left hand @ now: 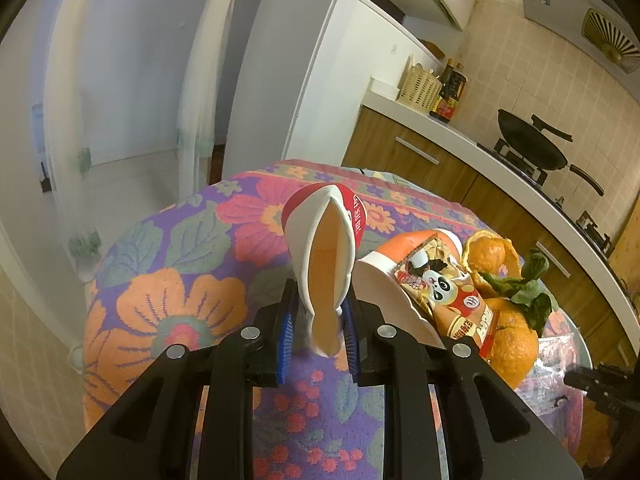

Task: Collect trash
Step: 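Grasp the clear plastic wrapper with the right tool while the left tool holds the cup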

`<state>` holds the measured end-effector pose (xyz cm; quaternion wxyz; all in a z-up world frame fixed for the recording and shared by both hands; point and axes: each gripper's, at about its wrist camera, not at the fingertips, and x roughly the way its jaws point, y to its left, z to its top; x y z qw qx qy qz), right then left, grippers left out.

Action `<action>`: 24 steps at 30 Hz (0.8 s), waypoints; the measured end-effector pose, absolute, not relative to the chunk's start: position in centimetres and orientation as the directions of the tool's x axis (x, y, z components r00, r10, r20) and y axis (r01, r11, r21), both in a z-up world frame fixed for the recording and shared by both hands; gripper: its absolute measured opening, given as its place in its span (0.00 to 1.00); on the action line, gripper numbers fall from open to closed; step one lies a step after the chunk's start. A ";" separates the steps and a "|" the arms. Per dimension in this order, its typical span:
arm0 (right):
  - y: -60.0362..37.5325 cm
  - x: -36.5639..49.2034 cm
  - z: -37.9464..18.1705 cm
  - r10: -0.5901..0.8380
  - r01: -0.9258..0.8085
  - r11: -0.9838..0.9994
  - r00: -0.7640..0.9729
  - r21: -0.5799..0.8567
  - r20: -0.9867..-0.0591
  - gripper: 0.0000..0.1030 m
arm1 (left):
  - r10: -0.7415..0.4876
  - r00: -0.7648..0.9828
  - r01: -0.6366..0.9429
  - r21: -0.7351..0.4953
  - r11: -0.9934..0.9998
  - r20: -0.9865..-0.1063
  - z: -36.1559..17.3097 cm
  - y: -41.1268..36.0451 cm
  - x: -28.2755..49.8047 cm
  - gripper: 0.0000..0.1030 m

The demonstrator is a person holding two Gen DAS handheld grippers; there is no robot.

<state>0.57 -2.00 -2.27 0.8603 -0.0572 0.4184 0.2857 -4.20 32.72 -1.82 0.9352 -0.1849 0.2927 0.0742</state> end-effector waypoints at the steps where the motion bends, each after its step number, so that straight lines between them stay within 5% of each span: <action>1: -2.1 0.9 -2.2 0.445 -0.536 0.832 0.492 0.143 -0.748 0.40 | 0.029 0.818 -0.246 -0.305 0.920 -0.574 -1.8 32.7 -4.2 0.19; 3: -2.2 1.3 -1.9 0.446 -0.531 0.837 0.521 0.133 -0.727 0.56 | 0.025 0.819 -0.245 -0.309 0.919 -0.573 -1.8 32.8 -4.1 0.19; 12: -1.0 4.5 -3.6 0.481 -0.526 0.825 0.463 0.206 -0.745 0.56 | 0.021 0.820 -0.240 -0.310 0.920 -0.571 -1.9 32.9 -4.2 0.19; 14: -0.5 4.2 -3.7 0.510 -0.559 0.798 0.425 0.226 -0.747 0.43 | 0.025 0.820 -0.243 -0.308 0.920 -0.572 -1.9 32.9 -4.2 0.19; 15: -0.2 4.0 -3.8 0.511 -0.569 0.791 0.416 0.223 -0.752 0.24 | 0.027 0.820 -0.244 -0.306 0.920 -0.571 -1.9 32.9 -4.2 0.19; 16: 0.2 3.8 -3.8 0.502 -0.580 0.789 0.415 0.204 -0.759 0.16 | 0.034 0.822 -0.248 -0.302 0.921 -0.569 -1.8 32.9 -4.3 0.19; 24: 0.1 2.1 -1.2 0.468 -0.579 0.808 0.516 0.110 -0.717 0.04 | 0.058 0.837 -0.271 -0.320 0.908 -0.544 -0.9 32.5 -6.0 0.19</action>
